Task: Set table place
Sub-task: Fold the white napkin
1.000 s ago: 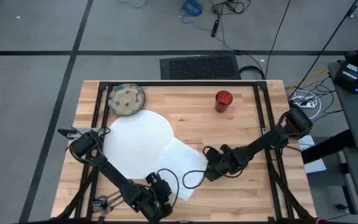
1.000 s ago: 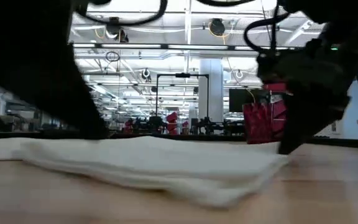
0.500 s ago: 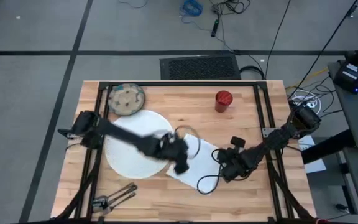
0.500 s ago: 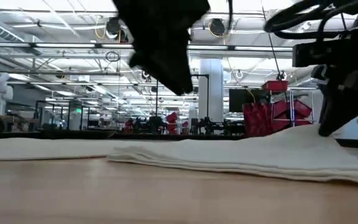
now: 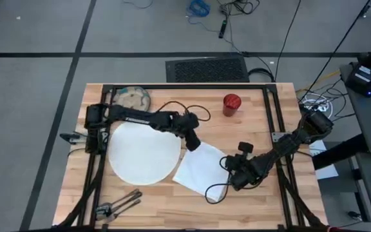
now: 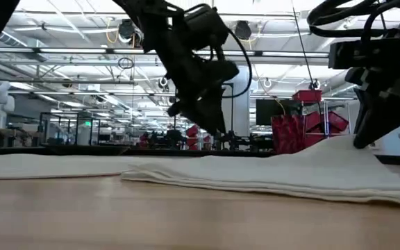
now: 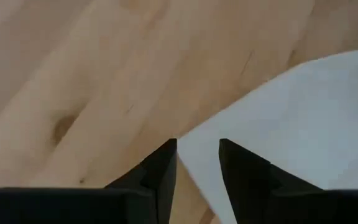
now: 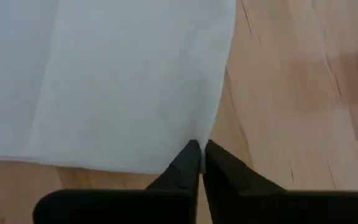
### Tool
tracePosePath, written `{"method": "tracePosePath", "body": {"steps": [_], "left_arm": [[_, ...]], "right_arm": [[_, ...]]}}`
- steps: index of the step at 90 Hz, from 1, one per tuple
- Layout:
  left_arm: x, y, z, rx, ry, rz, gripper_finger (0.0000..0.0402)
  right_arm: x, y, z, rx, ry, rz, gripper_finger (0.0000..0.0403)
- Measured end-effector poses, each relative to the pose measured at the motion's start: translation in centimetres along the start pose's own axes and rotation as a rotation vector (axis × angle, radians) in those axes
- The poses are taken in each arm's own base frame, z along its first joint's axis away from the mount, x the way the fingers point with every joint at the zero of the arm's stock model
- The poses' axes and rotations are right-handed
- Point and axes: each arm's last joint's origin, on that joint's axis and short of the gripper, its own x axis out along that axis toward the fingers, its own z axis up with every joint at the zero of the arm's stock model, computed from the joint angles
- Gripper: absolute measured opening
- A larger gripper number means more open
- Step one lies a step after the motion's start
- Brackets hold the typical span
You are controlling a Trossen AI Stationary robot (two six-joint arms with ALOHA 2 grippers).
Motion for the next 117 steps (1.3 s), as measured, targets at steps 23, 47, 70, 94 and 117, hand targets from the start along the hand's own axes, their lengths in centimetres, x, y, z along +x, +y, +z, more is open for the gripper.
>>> {"method": "tracePosePath", "body": {"steps": [23,47,70,94,117], "left_arm": [[3.2,-0.5,-1.5,0.006,-0.016,0.075,0.0107],[4.6,0.0,-1.7,0.031,-0.021,0.125,0.0107],[1.0,-0.8,-0.2,0.124,-0.101,0.081,0.0107],[1.2,0.8,0.4,0.190,-0.034,-0.043,0.0143],[1.4,1.3,0.9,0.249,-0.078,-0.029,0.0220]], "right_arm": [[-0.1,0.1,0.0,0.019,0.001,0.008,0.0000],[-0.1,0.2,0.1,0.030,-0.003,0.024,0.0000],[-0.1,0.3,0.1,0.037,-0.011,0.034,0.0000],[-0.1,0.5,0.4,0.057,-0.028,0.056,0.0000],[-0.1,0.7,0.5,0.073,-0.042,0.075,0.0000]]}}
